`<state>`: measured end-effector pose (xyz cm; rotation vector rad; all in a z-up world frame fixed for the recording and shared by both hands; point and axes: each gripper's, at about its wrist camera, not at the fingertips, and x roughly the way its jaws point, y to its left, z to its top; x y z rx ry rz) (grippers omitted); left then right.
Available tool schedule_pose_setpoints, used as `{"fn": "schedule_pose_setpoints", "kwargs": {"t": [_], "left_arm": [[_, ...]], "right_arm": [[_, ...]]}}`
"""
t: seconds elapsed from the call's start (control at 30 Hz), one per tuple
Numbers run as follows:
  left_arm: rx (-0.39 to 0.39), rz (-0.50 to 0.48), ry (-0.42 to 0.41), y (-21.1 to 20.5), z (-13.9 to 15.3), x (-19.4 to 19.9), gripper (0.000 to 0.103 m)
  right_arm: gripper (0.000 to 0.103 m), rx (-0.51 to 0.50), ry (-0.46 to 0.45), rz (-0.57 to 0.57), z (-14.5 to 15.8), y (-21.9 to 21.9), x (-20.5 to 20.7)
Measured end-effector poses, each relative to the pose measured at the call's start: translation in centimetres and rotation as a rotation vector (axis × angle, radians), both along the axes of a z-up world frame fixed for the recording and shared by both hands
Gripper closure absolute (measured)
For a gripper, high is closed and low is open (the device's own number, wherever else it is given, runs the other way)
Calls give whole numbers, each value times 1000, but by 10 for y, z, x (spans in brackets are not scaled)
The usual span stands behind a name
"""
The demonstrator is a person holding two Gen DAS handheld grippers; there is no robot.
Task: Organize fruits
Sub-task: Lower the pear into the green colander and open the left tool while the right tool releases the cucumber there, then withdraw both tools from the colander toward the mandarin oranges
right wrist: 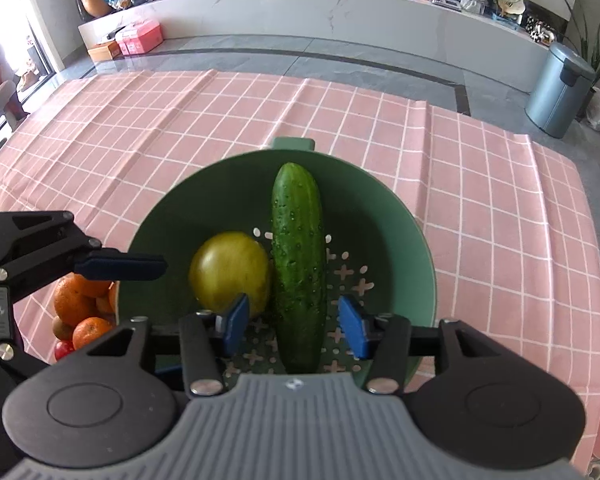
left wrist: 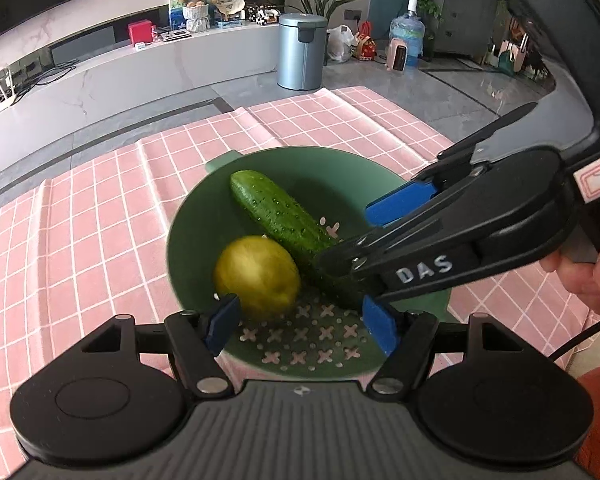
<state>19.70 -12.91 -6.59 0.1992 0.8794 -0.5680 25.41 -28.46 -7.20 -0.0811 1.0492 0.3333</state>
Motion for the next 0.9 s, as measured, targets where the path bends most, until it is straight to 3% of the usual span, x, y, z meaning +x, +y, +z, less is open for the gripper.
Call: {"fn": "schedule_pose_setpoints", "kwargs": {"t": [0.3,0.47,0.63,0.9], "left_arm": [[-84,67,-26,31,20,-17,21],[-94,101,-42,58,32,-30,21],[-83,139,-44,86,39,-42,22],[-67,203,-30,123,38,-58,23]], "right_arm": [[55,37,-75,-66,30,3,-25],[48,65,-125,-82,44,14,-50],[41,101,-165,-78,46,35,-81],[41,193,-210,-144,35,70,-128]]}}
